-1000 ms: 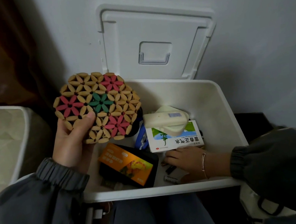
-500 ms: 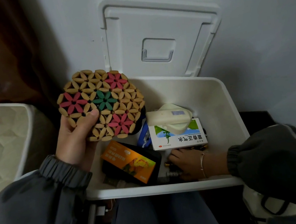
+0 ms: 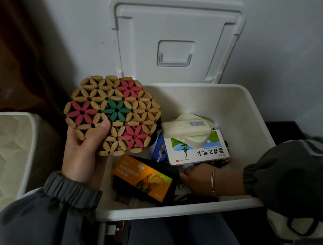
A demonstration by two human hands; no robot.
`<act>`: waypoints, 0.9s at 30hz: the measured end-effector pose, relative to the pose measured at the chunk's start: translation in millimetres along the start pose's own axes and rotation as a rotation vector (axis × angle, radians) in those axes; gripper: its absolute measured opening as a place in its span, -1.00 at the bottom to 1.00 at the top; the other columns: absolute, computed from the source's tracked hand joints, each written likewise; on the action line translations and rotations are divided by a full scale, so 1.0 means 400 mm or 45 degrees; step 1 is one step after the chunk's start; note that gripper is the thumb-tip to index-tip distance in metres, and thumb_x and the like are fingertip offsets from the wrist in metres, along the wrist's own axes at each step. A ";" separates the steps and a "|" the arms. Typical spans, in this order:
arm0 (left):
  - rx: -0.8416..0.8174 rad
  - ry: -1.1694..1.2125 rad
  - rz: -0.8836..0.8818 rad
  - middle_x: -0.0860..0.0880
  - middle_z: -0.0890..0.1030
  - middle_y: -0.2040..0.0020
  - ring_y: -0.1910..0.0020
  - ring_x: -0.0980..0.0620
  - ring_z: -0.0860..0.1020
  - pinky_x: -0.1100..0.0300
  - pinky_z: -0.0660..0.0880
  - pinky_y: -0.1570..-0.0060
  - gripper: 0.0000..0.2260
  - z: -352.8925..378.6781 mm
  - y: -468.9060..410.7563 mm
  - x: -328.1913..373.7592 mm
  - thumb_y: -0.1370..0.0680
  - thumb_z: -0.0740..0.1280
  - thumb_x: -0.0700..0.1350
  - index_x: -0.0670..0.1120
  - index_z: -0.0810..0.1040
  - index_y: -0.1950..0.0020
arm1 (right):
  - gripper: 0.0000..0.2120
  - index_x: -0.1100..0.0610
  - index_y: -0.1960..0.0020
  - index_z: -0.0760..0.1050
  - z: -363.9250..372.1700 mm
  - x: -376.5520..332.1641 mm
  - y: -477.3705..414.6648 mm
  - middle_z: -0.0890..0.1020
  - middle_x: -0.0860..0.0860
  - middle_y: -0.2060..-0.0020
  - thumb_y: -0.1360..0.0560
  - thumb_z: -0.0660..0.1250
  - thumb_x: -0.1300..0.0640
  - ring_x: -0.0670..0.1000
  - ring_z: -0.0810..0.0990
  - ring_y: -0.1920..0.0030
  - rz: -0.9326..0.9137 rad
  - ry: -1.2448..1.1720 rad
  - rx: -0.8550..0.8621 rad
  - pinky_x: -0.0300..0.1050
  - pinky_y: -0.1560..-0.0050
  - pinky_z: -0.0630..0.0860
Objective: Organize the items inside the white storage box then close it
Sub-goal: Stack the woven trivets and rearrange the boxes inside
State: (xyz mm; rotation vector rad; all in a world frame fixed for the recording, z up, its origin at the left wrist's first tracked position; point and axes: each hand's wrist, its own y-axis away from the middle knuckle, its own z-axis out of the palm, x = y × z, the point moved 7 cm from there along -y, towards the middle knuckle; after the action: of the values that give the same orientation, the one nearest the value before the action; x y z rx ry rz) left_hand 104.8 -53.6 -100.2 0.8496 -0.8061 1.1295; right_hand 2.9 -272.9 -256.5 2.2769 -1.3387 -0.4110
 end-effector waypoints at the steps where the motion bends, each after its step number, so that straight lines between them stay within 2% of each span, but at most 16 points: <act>1: 0.001 0.000 -0.001 -0.13 0.55 -0.27 -0.14 -0.07 0.60 0.13 0.60 0.10 -0.44 -0.001 0.000 -0.001 -0.44 0.35 -0.16 -0.05 0.31 -0.43 | -0.65 0.30 -0.27 0.34 -0.002 -0.002 -0.003 0.56 0.31 0.01 -0.53 0.18 0.17 0.28 0.58 0.07 -0.012 0.004 -0.002 0.04 0.18 0.45; 4: -0.015 -0.007 0.004 -0.13 0.54 -0.28 -0.17 -0.08 0.59 0.11 0.60 0.07 -0.46 -0.003 -0.001 -0.002 -0.46 0.35 -0.17 -0.04 0.30 -0.43 | -0.65 0.28 -0.30 0.31 -0.002 -0.001 -0.006 0.55 0.29 -0.03 -0.56 0.15 0.16 0.27 0.57 0.02 0.016 0.008 -0.086 0.06 0.13 0.48; 7: -0.029 -0.012 0.012 -0.11 0.54 -0.28 -0.18 -0.08 0.58 0.09 0.59 0.04 -0.47 -0.003 -0.002 -0.002 -0.47 0.33 -0.18 -0.01 0.31 -0.42 | -0.65 0.24 -0.26 0.31 -0.013 0.012 0.007 0.57 0.24 -0.06 -0.53 0.22 0.12 0.23 0.59 0.00 0.083 -0.161 -0.238 -0.03 0.07 0.49; 10: -0.050 -0.025 -0.003 -0.12 0.54 -0.28 -0.18 -0.09 0.58 0.08 0.59 0.06 -0.44 0.001 -0.003 -0.003 -0.44 0.34 -0.17 -0.02 0.30 -0.43 | -0.83 0.18 -0.04 0.40 -0.048 0.029 0.042 0.60 0.17 0.05 -0.54 0.25 0.09 0.09 0.60 0.17 0.087 -0.356 -0.355 -0.19 0.21 0.44; 12: -0.046 -0.027 -0.016 -0.12 0.54 -0.28 -0.18 -0.09 0.58 0.08 0.60 0.06 -0.43 0.001 -0.004 -0.004 -0.42 0.35 -0.16 -0.02 0.31 -0.42 | -0.90 0.11 0.12 0.40 -0.076 0.041 0.079 0.60 0.09 0.22 -0.54 0.21 0.10 -0.11 0.57 0.39 0.119 -0.732 -0.435 -0.30 0.39 0.47; 13: -0.043 -0.024 -0.024 -0.12 0.54 -0.28 -0.18 -0.09 0.58 0.08 0.60 0.06 -0.43 0.001 -0.004 -0.005 -0.42 0.35 -0.16 -0.02 0.31 -0.42 | -0.90 0.11 0.13 0.39 -0.094 0.048 0.100 0.58 0.06 0.28 -0.54 0.20 0.12 -0.18 0.55 0.47 0.158 -0.954 -0.455 -0.35 0.45 0.47; 15: -0.048 -0.015 -0.043 -0.12 0.54 -0.28 -0.19 -0.10 0.58 0.07 0.60 0.04 -0.42 0.003 -0.005 -0.007 -0.43 0.37 -0.17 -0.03 0.31 -0.43 | -0.96 0.16 0.07 0.41 -0.126 0.072 0.144 0.58 0.09 0.31 -0.52 0.20 0.19 -0.13 0.59 0.46 0.280 -1.381 -0.450 -0.31 0.43 0.51; 18: -0.049 -0.031 -0.072 -0.11 0.55 -0.27 -0.16 -0.08 0.59 0.11 0.60 0.10 -0.44 0.003 -0.006 -0.010 -0.43 0.36 -0.17 -0.02 0.32 -0.43 | -0.97 0.16 0.15 0.44 -0.158 0.110 0.202 0.60 0.11 0.34 -0.40 0.26 0.24 0.03 0.62 0.36 0.385 -1.935 -0.350 -0.17 0.31 0.56; 21: -0.056 -0.062 -0.099 -0.11 0.54 -0.28 -0.18 -0.11 0.58 0.05 0.61 0.07 -0.42 0.003 -0.006 -0.014 -0.41 0.34 -0.16 -0.01 0.32 -0.43 | -0.93 0.15 0.19 0.42 -0.177 0.137 0.233 0.55 0.07 0.39 -0.36 0.28 0.26 -0.01 0.53 0.40 0.401 -2.377 -0.197 -0.21 0.38 0.50; 24: -0.048 -0.083 -0.091 -0.11 0.54 -0.28 -0.19 -0.11 0.57 0.03 0.61 0.05 -0.42 0.003 -0.005 -0.013 -0.40 0.34 -0.16 -0.01 0.32 -0.42 | -0.88 0.10 0.22 0.44 -0.177 0.146 0.239 0.50 0.00 0.42 -0.43 0.34 0.08 -0.10 0.43 0.47 0.408 -2.488 -0.088 -0.29 0.46 0.40; 27: -0.024 -0.077 -0.078 -0.10 0.55 -0.27 -0.16 -0.08 0.59 0.08 0.61 0.08 -0.41 0.006 -0.003 -0.011 -0.39 0.35 -0.16 -0.01 0.33 -0.42 | -0.72 0.04 0.33 0.47 -0.167 0.148 0.218 0.47 -0.02 0.45 -0.42 0.37 -0.12 -0.11 0.37 0.49 0.461 -2.294 -0.075 -0.30 0.46 0.35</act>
State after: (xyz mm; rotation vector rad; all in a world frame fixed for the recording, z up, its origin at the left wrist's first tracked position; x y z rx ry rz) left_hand 104.8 -57.6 -103.1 0.8905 -0.8340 1.0447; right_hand -1.4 -345.4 -155.0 1.0932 -2.1688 -2.5652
